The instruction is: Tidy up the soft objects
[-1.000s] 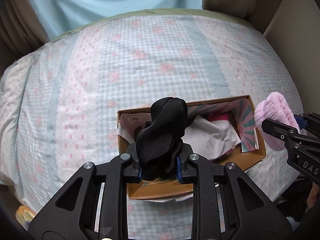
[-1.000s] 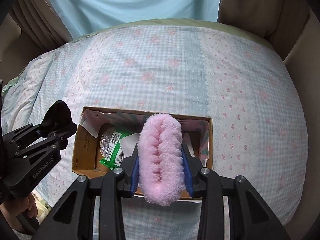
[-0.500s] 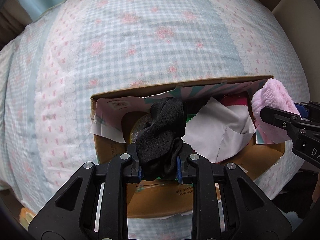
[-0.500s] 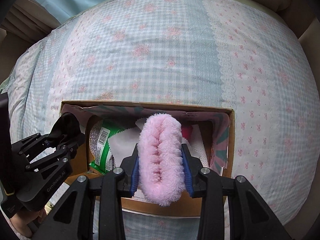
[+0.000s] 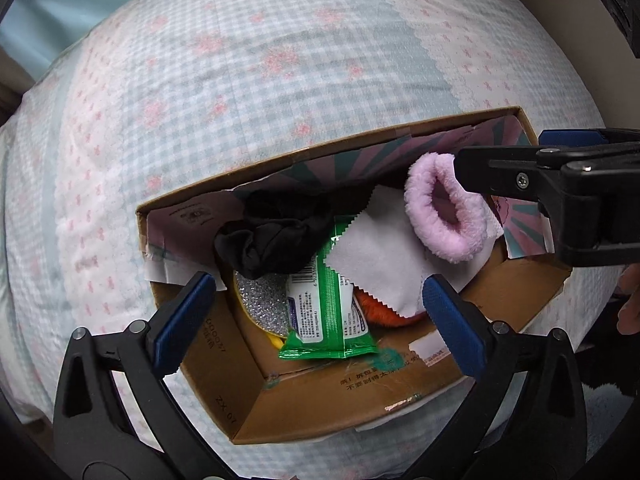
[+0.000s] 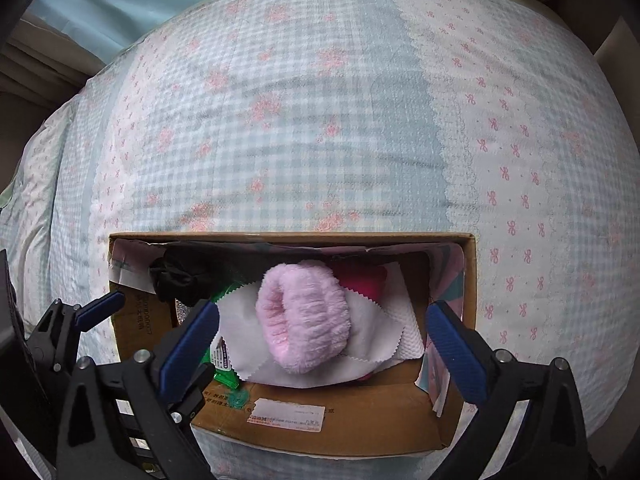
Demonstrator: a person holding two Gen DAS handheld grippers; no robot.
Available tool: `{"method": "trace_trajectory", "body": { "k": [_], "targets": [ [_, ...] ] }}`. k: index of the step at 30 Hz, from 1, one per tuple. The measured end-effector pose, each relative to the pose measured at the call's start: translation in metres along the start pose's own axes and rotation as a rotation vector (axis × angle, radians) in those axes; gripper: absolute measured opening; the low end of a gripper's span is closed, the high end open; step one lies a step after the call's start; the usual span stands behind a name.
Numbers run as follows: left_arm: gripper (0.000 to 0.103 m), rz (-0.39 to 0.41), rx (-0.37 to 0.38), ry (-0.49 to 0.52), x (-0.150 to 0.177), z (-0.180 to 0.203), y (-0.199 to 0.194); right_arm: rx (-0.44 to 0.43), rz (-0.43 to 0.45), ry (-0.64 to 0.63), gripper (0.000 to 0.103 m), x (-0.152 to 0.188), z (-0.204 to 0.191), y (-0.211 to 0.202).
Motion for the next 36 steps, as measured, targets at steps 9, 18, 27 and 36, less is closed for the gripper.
{"method": "trace_trajectory", "body": {
  "k": [9,18,27,36],
  "targets": [
    [0.103,0.007,0.026,-0.011,0.003,0.008,-0.007,-0.010,0.009,0.008,0.103,0.008,0.000,-0.011],
    [0.103,0.052,-0.004,-0.012,0.002,0.008,-0.049,-0.028,0.109,-0.005,0.103,0.010,-0.002,-0.073],
    [0.103,0.220,-0.073,-0.093,-0.010,0.015,-0.161,-0.005,0.333,-0.117,0.103,0.019,0.011,-0.202],
    [0.103,0.500,-0.120,-0.251,-0.011,0.046,-0.318,0.003,0.622,-0.139,0.103,0.055,0.046,-0.346]
  ]
}}
Point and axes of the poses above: each gripper's, at about its wrist camera, not at the fingertips, and y roughly the way its jaws point, z to its right, x to its underside, the point moved 10 cm from there along y, roughly the way its jaws point, and after that the axes turned 7 degrees about y, right-handed, at the moved point
